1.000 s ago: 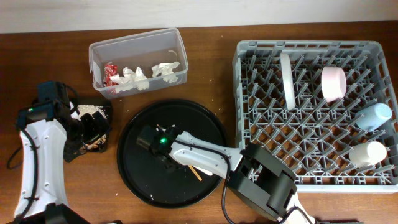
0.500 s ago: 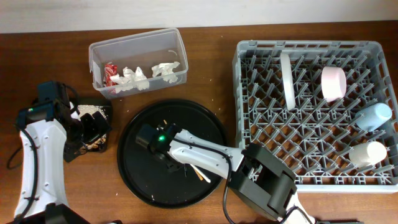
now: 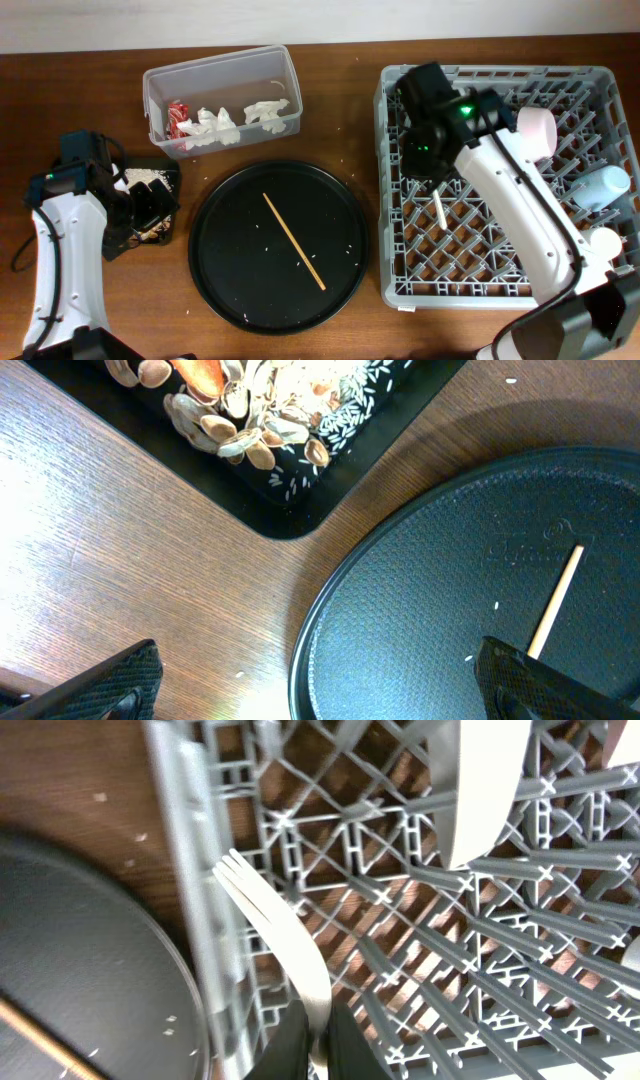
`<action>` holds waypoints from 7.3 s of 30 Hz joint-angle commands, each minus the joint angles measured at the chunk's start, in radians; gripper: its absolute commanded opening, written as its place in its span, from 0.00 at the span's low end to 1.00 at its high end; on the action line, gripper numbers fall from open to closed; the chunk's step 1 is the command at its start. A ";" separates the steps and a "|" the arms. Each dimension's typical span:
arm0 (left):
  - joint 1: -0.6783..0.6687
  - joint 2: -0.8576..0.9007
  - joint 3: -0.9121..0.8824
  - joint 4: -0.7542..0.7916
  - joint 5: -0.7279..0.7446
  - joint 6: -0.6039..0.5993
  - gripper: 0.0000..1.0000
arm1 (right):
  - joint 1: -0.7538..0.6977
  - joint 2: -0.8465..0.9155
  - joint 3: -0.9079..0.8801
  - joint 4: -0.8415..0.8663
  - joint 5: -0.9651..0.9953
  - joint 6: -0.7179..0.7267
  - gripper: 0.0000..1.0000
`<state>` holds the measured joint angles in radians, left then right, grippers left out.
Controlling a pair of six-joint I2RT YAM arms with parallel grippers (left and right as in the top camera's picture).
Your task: Sort waste into correct bins and load items into the dishwasher rack
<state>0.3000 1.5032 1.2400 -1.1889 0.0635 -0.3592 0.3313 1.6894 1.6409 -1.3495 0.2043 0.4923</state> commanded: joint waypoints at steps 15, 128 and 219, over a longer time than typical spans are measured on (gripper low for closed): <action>0.004 -0.016 0.009 -0.002 -0.008 0.016 0.99 | -0.063 -0.017 -0.303 0.237 -0.047 -0.009 0.43; -0.233 -0.912 -0.355 0.156 -0.041 0.251 0.99 | -0.325 -1.318 -0.755 0.288 -0.232 -0.383 0.98; -0.296 -1.498 -1.231 1.109 -0.026 0.428 0.99 | -0.318 -1.686 -1.635 1.268 -0.192 -0.433 0.98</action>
<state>0.0074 0.0109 0.0109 -0.0738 0.0193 0.0746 0.0135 0.0101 0.0109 -0.0750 0.0006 0.0708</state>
